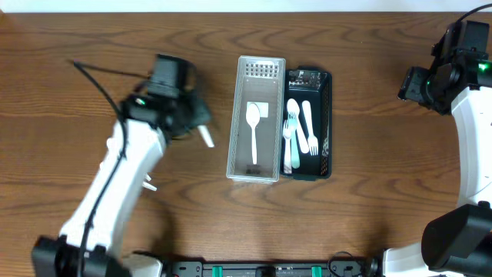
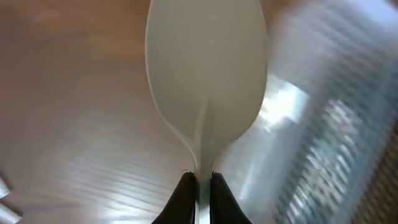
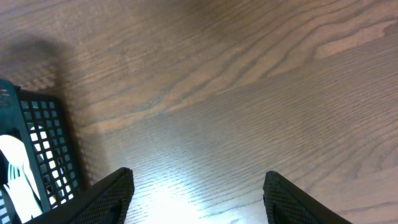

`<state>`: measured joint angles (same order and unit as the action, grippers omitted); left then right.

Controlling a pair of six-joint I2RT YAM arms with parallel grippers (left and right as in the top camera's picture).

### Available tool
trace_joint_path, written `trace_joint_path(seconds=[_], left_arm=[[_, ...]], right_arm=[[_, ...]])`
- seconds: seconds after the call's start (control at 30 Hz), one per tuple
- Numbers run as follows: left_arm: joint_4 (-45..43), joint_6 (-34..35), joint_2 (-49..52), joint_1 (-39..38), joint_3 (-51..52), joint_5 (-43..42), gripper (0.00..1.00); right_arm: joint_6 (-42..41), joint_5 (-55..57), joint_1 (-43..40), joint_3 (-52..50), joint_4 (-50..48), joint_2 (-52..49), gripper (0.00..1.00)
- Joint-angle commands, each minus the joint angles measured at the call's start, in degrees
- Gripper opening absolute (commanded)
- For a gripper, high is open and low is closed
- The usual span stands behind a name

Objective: Pack container
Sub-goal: 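Carry the second spoon into the clear tray and open the left gripper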

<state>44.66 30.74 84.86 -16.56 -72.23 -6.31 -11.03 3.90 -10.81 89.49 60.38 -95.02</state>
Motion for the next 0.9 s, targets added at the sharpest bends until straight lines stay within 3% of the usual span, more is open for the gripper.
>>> trace_joint_path(seconds=[0.0, 0.2, 0.5, 0.6, 0.7, 0.87], left_arm=[[-0.7, -8.2, -0.3, -7.7, -0.1, 3.4, 0.06], [-6.3, -15.6, 4.5, -18.9, -0.1, 8.9, 0.06], [-7.9, -15.7, 15.5, -20.8, -0.1, 8.3, 0.08], [-7.2, -17.6, 14.2, -20.8, -1.2, 8.3, 0.32], [-5.5, -22.1, 11.7, -20.8, -4.1, 8.3, 0.70], [-0.2, -23.0, 5.6, -18.7, -11.0, 11.5, 0.83]], right_arm=[[0.9, 0.6, -0.9, -0.3, -0.2, -0.5, 0.70], [0.9, 0.6, -0.9, -0.3, -0.2, -0.5, 0.70], [0.9, 0.6, -0.9, -0.3, -0.1, -0.5, 0.70], [0.9, 0.6, -0.9, -0.3, 0.1, -0.5, 0.70], [0.8, 0.6, -0.9, -0.3, 0.1, -0.5, 0.70], [0.9, 0.6, -0.9, -0.3, 0.1, -0.5, 0.70]])
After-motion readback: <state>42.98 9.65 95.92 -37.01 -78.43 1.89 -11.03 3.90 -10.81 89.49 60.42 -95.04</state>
